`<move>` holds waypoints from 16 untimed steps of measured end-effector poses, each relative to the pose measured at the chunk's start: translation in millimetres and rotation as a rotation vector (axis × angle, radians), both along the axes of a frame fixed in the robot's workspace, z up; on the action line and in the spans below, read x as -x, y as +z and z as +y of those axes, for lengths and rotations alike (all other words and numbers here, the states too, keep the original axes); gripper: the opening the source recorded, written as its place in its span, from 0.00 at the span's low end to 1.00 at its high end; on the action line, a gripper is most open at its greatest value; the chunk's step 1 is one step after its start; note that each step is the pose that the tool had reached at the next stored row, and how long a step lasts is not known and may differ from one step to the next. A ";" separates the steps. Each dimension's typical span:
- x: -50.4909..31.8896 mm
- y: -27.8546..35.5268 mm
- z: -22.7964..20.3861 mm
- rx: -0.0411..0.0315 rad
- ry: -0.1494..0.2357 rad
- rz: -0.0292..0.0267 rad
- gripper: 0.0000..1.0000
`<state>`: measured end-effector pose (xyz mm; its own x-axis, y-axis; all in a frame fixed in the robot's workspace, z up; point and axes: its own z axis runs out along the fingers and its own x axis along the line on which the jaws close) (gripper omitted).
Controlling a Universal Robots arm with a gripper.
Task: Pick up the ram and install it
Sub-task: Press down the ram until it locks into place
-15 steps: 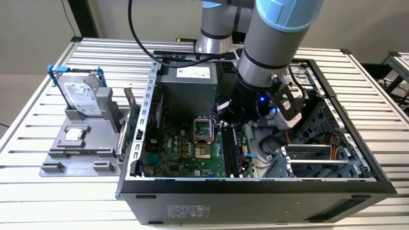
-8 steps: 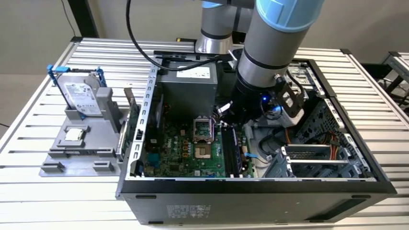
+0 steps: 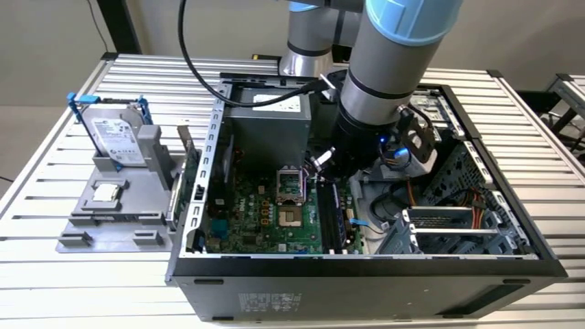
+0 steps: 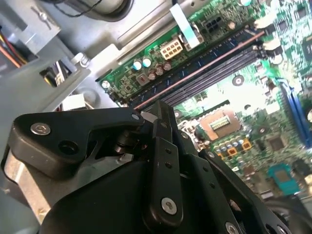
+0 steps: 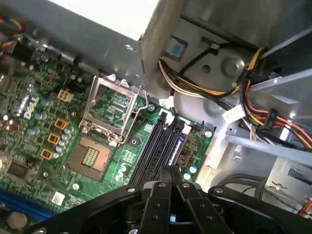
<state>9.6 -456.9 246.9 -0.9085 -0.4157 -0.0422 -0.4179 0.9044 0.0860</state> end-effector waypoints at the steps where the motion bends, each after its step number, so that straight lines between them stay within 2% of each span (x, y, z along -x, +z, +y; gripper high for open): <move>1: 0.0 -0.1 0.0 -0.0001 0.015 -0.0033 0.00; 4: 0.0 0.0 0.0 -0.0001 0.069 -0.0099 0.00; 10: 0.0 0.0 0.0 0.0017 0.171 -0.0190 0.00; 12: 0.0 0.0 0.0 0.0040 0.194 -0.0205 0.00; 16: -0.1 0.0 -0.1 0.0056 0.197 -0.0204 0.00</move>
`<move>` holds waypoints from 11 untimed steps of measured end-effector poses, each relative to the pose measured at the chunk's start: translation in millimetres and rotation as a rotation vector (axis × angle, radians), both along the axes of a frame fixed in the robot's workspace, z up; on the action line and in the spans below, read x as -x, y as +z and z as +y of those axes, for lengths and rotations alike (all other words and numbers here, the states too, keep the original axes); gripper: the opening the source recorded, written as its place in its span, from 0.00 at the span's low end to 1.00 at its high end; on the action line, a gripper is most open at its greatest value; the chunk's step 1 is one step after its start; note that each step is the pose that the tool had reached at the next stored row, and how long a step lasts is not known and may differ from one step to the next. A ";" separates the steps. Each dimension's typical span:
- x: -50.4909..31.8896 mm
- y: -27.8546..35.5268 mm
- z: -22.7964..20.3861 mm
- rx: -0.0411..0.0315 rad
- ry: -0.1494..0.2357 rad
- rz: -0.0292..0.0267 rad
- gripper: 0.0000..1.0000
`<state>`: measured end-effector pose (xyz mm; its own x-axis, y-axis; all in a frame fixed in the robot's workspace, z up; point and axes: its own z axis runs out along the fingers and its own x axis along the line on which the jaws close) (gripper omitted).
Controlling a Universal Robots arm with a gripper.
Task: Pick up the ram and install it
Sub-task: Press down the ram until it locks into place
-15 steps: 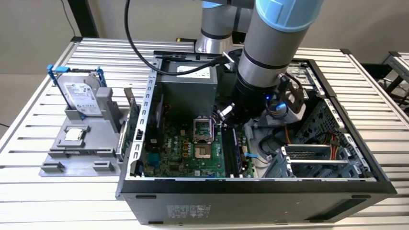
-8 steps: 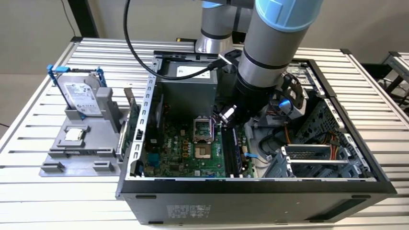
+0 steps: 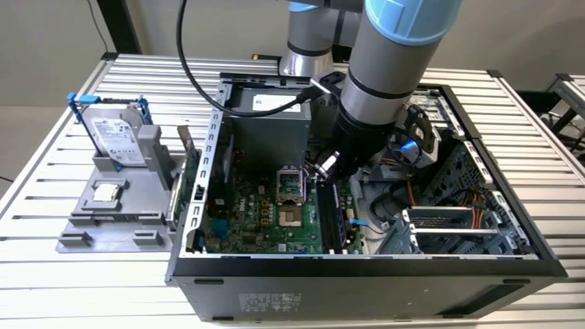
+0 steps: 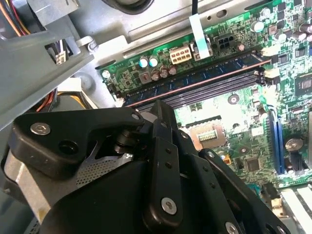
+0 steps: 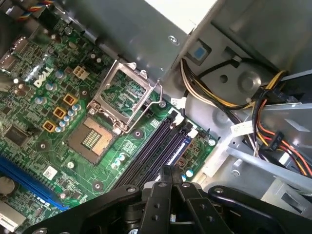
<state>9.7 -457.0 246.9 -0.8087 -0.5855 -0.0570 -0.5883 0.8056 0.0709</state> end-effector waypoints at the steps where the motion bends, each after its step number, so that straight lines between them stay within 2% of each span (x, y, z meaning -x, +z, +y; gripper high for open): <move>1: 0.0 0.0 0.0 0.0018 0.008 -0.0036 0.00; 3: 0.0 0.0 0.1 0.0109 0.029 -0.0150 0.00; 5: 0.0 -0.1 0.0 0.0250 0.051 -0.0254 0.00; 6: 0.0 -0.1 0.0 0.0313 0.063 -0.0285 0.00; 8: -0.1 -0.3 0.0 0.0409 0.088 -0.0309 0.00; 11: 0.0 -0.3 0.0 0.0419 0.142 -0.0319 0.00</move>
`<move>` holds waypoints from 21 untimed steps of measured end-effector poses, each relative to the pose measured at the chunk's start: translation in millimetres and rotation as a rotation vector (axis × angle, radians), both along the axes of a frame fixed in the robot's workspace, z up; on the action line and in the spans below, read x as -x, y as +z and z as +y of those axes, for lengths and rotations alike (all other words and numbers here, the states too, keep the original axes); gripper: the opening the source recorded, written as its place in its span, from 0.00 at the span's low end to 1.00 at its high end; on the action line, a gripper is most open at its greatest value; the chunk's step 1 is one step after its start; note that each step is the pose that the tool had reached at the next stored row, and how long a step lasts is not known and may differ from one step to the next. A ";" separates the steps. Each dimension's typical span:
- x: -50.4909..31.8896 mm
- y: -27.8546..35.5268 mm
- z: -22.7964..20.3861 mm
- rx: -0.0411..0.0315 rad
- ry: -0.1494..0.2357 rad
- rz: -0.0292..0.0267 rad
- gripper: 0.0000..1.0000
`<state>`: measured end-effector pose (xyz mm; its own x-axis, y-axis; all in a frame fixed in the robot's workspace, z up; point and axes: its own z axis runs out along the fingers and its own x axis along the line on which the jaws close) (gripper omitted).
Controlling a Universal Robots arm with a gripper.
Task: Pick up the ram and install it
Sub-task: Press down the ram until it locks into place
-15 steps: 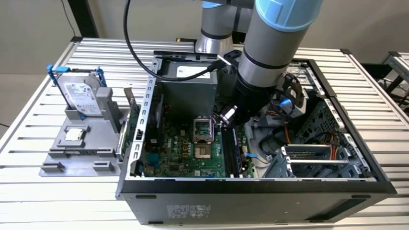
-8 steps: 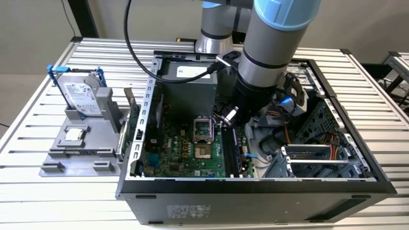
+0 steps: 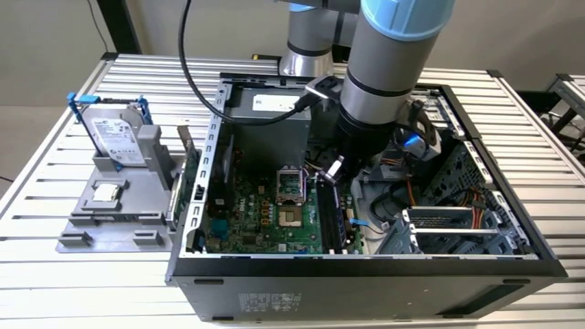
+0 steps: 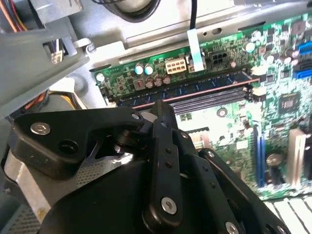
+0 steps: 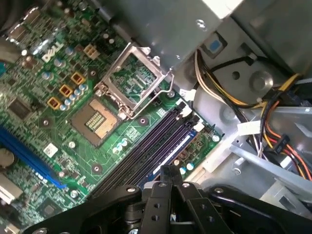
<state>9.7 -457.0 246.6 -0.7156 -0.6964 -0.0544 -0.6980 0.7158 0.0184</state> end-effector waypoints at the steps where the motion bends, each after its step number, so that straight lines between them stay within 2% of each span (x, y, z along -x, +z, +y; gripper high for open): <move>1: 0.0 0.0 0.0 0.0000 0.018 0.0000 0.00; 13: 0.0 -0.1 0.0 0.0000 0.237 -0.0010 0.00; 21: -0.1 -0.1 0.0 0.0011 0.383 -0.0096 0.00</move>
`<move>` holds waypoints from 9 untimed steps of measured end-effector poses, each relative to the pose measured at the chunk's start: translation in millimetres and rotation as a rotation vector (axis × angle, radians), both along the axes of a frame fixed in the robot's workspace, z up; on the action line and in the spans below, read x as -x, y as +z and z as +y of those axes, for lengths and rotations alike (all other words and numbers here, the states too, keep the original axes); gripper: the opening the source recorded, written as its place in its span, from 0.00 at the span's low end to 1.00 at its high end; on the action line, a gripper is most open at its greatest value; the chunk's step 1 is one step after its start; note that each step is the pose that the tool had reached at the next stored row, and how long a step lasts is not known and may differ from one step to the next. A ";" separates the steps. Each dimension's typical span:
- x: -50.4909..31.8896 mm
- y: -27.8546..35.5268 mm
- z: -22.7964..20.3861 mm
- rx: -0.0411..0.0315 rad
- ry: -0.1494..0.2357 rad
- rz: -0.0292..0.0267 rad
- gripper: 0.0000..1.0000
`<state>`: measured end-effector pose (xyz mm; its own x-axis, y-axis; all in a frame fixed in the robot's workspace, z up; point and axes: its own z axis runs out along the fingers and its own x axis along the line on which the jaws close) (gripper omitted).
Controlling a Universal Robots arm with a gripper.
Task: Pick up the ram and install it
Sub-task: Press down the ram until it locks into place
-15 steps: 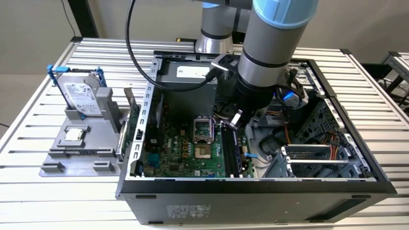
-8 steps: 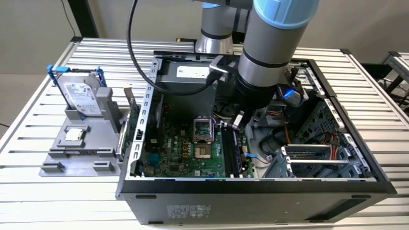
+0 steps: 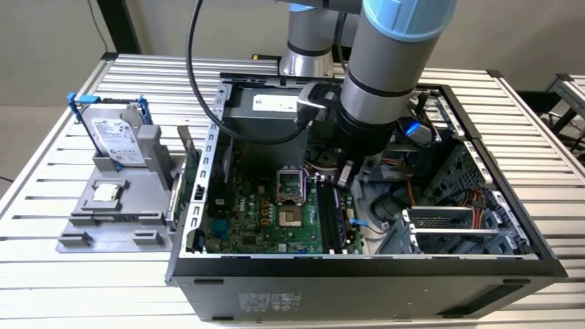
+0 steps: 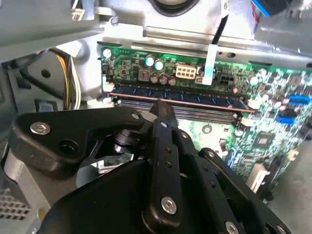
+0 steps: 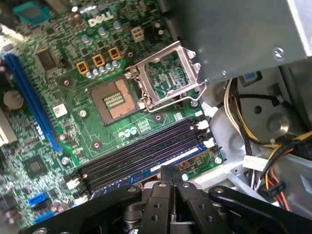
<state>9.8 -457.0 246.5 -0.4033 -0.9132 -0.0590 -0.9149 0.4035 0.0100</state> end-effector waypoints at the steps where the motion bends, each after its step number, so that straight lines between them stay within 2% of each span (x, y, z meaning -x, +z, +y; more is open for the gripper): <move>1: 0.0 0.0 0.0 0.0000 0.014 -0.0009 0.00; 9: 0.0 0.0 0.0 0.0004 0.139 -0.0050 0.00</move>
<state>9.7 -457.0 246.5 -0.2729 -0.9602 -0.0603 -0.9620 0.2731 0.0052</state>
